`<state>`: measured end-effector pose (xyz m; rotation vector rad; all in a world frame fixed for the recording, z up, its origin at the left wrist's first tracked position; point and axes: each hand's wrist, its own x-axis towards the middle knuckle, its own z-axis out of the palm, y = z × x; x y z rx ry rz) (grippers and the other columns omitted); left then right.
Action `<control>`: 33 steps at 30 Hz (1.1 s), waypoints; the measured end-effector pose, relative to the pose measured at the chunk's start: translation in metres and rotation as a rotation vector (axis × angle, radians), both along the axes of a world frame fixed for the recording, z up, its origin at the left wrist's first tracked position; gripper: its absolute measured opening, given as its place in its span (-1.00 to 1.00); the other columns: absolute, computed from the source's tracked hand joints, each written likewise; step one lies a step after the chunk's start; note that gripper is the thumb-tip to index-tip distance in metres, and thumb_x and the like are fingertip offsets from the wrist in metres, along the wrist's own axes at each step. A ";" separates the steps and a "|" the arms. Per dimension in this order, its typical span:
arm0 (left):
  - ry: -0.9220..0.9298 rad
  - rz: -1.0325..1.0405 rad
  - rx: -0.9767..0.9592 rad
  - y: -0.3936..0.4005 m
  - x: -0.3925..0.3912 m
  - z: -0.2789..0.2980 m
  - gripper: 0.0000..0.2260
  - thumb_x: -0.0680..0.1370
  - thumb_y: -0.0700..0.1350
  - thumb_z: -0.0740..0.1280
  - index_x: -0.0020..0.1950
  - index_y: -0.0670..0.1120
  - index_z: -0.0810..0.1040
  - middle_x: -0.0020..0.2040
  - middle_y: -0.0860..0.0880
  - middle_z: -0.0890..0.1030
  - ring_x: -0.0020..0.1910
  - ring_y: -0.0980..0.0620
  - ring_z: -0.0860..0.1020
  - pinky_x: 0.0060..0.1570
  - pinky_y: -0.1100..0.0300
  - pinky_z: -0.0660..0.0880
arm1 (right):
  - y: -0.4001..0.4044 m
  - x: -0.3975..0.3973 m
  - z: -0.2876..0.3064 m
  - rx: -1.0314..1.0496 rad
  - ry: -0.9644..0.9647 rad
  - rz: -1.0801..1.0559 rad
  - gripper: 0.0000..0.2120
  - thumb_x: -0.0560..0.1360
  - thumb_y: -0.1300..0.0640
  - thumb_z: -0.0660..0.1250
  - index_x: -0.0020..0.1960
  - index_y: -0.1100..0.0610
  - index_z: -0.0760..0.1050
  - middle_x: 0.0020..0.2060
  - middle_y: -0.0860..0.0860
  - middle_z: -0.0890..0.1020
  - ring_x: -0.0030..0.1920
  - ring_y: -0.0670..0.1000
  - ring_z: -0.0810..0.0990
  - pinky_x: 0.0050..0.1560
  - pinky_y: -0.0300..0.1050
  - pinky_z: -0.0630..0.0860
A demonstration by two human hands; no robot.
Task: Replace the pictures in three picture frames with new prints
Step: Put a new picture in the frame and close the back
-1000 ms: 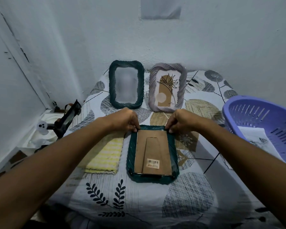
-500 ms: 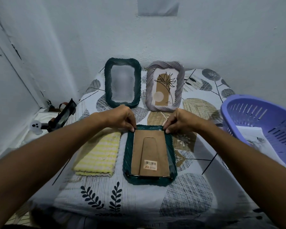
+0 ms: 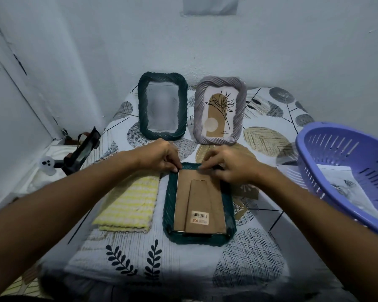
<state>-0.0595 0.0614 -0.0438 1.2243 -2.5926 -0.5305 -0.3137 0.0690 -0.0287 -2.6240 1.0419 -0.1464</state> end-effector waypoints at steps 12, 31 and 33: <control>-0.031 0.041 -0.001 0.005 -0.001 0.003 -0.87 0.44 -0.14 0.48 -0.03 -0.06 0.71 -0.17 0.07 0.63 -0.20 0.18 0.58 -0.21 0.31 0.52 | 0.024 0.018 -0.018 -0.146 0.159 0.100 -0.57 0.60 -0.16 0.13 0.42 -0.08 0.38 0.43 -0.06 0.39 0.43 0.04 0.26 0.34 0.08 0.32; 0.338 0.378 0.396 0.009 -0.011 -0.007 -0.87 0.35 -0.26 0.53 -0.14 -0.25 0.67 -0.27 -0.15 0.66 -0.38 0.14 0.56 -0.38 0.33 0.49 | 0.025 0.016 -0.019 -0.129 0.138 0.105 -0.56 0.60 -0.16 0.13 0.44 -0.08 0.35 0.45 -0.07 0.36 0.46 0.03 0.22 0.35 0.05 0.31; 0.331 0.373 0.396 0.009 -0.010 -0.006 -0.86 0.36 -0.27 0.52 -0.11 -0.27 0.67 -0.23 -0.18 0.67 -0.35 0.09 0.57 -0.35 0.32 0.50 | 0.025 0.016 -0.019 -0.130 0.140 0.106 -0.56 0.60 -0.16 0.13 0.45 -0.08 0.35 0.45 -0.07 0.36 0.46 0.03 0.22 0.36 0.06 0.30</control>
